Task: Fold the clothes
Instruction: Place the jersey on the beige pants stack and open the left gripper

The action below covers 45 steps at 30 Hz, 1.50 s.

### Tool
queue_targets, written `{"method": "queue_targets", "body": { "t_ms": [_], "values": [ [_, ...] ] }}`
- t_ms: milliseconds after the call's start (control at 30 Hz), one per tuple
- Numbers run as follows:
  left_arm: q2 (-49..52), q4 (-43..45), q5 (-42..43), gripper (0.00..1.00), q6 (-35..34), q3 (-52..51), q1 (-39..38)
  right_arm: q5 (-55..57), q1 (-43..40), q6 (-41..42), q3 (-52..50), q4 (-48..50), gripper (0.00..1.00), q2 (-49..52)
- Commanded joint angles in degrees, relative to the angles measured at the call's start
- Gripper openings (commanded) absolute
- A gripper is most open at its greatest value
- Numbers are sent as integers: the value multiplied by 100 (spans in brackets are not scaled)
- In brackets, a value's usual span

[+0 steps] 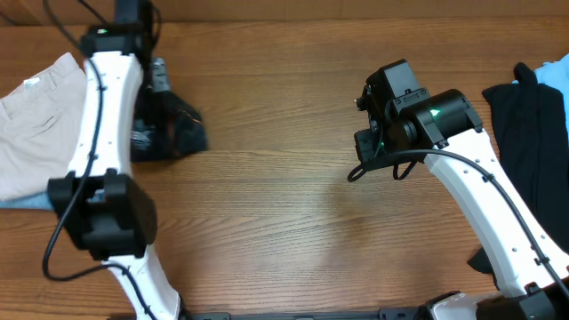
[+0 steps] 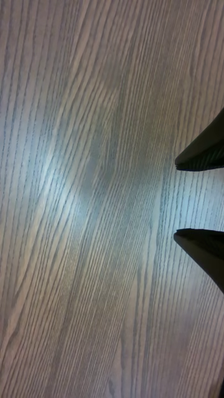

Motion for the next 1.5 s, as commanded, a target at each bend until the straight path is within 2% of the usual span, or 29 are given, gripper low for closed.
{"method": "queue_targets", "body": {
  "t_ms": [0,600,933,1467],
  "values": [
    [-380,-2,-350,4,-122,59,203,55,-39,26,94,63,34,-186],
    [-634,92,-367,4,39,61,1235,55,-39,26,94,109,36,-186],
    [-629,514,208,4,52,61,2111,52,-39,26,94,114,38,-186],
    [-267,1331,297,5,61,57,2916,55,-39,24,94,111,39,-186]
  ]
}}
